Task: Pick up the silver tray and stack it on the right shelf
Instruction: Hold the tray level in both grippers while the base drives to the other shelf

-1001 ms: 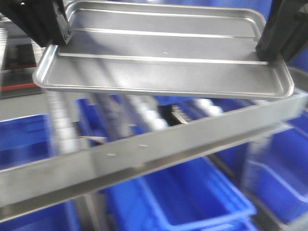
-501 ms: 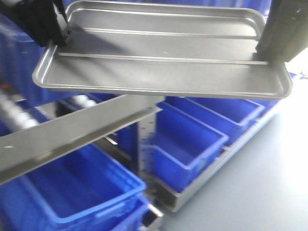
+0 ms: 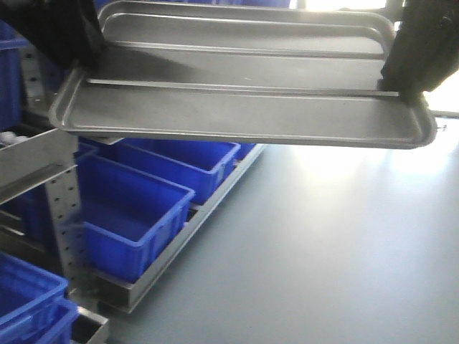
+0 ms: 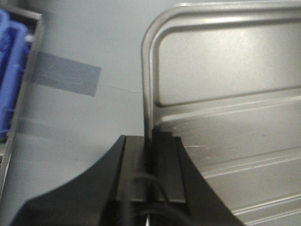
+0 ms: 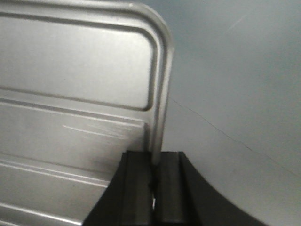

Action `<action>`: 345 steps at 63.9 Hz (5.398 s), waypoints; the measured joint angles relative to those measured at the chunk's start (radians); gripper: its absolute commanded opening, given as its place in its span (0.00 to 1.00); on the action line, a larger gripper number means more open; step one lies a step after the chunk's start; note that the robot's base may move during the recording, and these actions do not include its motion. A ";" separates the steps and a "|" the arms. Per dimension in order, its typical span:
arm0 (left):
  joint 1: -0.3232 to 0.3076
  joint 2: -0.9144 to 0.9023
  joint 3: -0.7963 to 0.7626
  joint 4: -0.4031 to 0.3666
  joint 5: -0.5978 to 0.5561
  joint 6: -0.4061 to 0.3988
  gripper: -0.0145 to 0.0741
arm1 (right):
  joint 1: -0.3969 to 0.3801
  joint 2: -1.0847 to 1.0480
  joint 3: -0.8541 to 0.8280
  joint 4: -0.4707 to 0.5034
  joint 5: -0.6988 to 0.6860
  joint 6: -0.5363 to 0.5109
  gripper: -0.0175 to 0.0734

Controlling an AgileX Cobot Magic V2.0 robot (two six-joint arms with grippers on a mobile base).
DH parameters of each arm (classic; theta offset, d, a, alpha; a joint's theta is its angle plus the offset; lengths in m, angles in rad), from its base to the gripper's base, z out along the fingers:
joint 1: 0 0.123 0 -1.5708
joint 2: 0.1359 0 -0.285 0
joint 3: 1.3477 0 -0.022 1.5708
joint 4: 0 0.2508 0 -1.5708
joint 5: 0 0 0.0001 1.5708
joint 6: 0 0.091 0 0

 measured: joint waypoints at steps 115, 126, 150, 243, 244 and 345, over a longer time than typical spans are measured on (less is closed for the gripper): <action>0.000 0.000 0.000 -0.011 0.002 0.000 0.06 | 0.000 0.000 0.000 0.000 0.012 0.000 0.25; 0.000 0.000 0.000 -0.011 0.002 0.000 0.06 | 0.000 0.000 0.000 0.000 0.012 0.000 0.25; 0.000 0.000 -0.002 -0.011 0.002 0.000 0.06 | 0.000 0.000 0.000 0.000 0.012 0.000 0.25; 0.000 0.001 -0.002 -0.013 0.002 0.000 0.06 | 0.000 0.000 0.000 0.000 0.012 0.000 0.25; 0.000 0.001 -0.002 -0.013 0.002 0.000 0.06 | 0.000 0.000 0.000 0.000 0.012 0.000 0.25; 0.000 0.012 -0.002 -0.015 -0.007 0.000 0.06 | 0.000 0.000 0.000 -0.006 0.017 0.000 0.25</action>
